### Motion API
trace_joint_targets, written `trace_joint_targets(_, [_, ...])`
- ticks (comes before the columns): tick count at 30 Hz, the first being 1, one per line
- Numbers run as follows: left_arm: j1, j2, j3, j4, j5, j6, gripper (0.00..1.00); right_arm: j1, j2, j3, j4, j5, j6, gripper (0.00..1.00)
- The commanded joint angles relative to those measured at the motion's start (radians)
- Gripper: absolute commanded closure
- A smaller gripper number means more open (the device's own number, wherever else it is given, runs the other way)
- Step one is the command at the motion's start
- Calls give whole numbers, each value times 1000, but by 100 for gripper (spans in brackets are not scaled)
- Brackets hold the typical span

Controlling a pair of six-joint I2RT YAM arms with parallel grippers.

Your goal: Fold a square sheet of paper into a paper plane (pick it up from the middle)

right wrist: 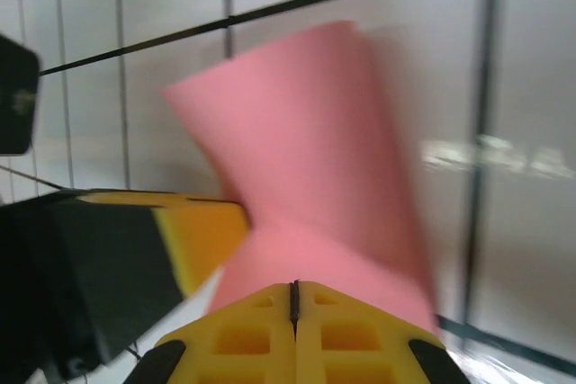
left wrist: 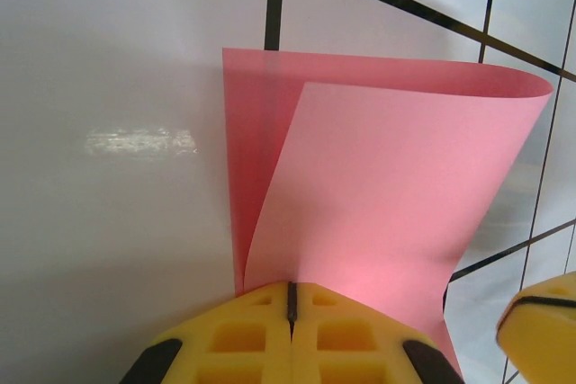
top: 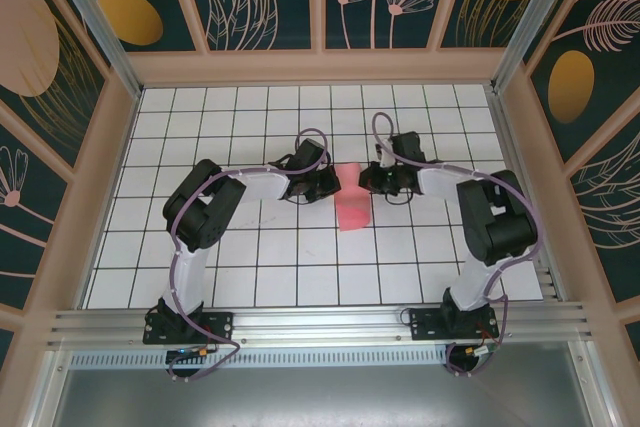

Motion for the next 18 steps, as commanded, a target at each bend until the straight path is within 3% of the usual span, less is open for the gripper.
trace_joint_targets(1, [4,96,-63,-203,-119,5,100,21,83,55,33,-14,28,99])
trace_joint_targets(9, [4,97,-72,-205,-111,3,100,-43,146,37,44,36,45,100])
trace_joint_targets(14, [5,96,-85,-199,-111,1,100,-120,102,-9,54,70,72,100])
trace_joint_targets(18, [4,94,-85,-197,-109,2,100,-112,43,15,65,75,87,100])
